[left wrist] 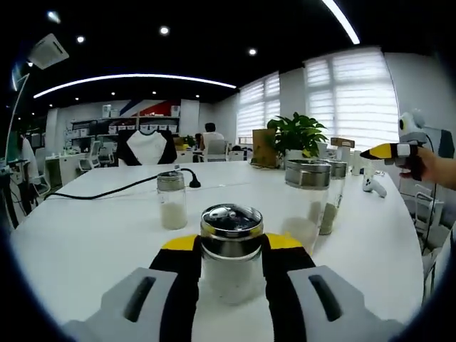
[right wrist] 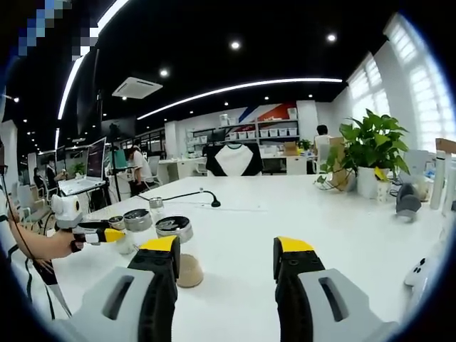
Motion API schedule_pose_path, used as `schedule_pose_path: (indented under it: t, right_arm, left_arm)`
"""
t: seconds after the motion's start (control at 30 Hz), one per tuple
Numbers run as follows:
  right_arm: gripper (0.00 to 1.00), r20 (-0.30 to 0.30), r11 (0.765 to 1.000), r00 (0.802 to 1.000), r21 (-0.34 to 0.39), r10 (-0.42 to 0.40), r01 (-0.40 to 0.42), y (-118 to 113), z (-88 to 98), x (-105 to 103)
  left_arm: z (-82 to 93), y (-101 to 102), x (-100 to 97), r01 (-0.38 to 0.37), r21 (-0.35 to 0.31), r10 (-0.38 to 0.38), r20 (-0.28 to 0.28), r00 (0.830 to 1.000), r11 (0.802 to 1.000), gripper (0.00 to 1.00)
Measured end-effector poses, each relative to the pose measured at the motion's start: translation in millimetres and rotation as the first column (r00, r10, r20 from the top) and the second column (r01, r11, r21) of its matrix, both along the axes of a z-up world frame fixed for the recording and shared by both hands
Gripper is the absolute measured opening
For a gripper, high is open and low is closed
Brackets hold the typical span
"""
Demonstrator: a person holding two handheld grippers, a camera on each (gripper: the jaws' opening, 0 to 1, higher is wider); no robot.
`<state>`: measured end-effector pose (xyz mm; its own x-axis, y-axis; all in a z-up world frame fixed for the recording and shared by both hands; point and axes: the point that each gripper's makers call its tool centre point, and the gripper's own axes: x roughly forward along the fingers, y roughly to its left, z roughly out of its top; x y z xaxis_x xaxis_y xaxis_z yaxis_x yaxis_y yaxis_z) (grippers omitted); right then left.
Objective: Rotate the seasoning bottle until the label or dispensing opening points toward the visible target arrow and the bottle remains upright within the marked orientation range
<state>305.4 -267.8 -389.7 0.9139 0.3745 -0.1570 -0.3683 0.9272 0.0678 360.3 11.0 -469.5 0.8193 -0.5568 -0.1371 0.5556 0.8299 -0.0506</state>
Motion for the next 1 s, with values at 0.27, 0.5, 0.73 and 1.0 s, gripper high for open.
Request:
schedule_pose_path:
  t: [0.27, 0.5, 0.73, 1.0]
  right_arm:
    - [0.51, 0.016, 1.000, 1.000, 0.010, 0.011, -0.011, 4, 6.1, -1]
    - [0.51, 0.005, 1.000, 1.000, 0.011, 0.009, -0.009, 2, 2.3, -3]
    - [0.51, 0.005, 1.000, 1.000, 0.007, 0.012, -0.012, 4, 3.5, -3]
    - [0.51, 0.005, 1.000, 1.000, -0.011, 0.029, -0.028, 12, 5.5, -2]
  left_arm:
    - [-1.0, 0, 1.5, -0.006, -0.012, 0.006, -0.011, 1.000, 1.000, 0.36]
    - [25.3, 4, -8.5, 0.125, -0.035, -0.123, 0.060, 0.991, 0.991, 0.49]
    - [31.9, -1, -15.3, 0.312, 0.049, -0.314, 0.052, 0.948, 0.949, 0.49]
    - [34.7, -8, -2.6, 0.366, 0.052, -0.368, 0.046, 0.929, 0.929, 0.48]
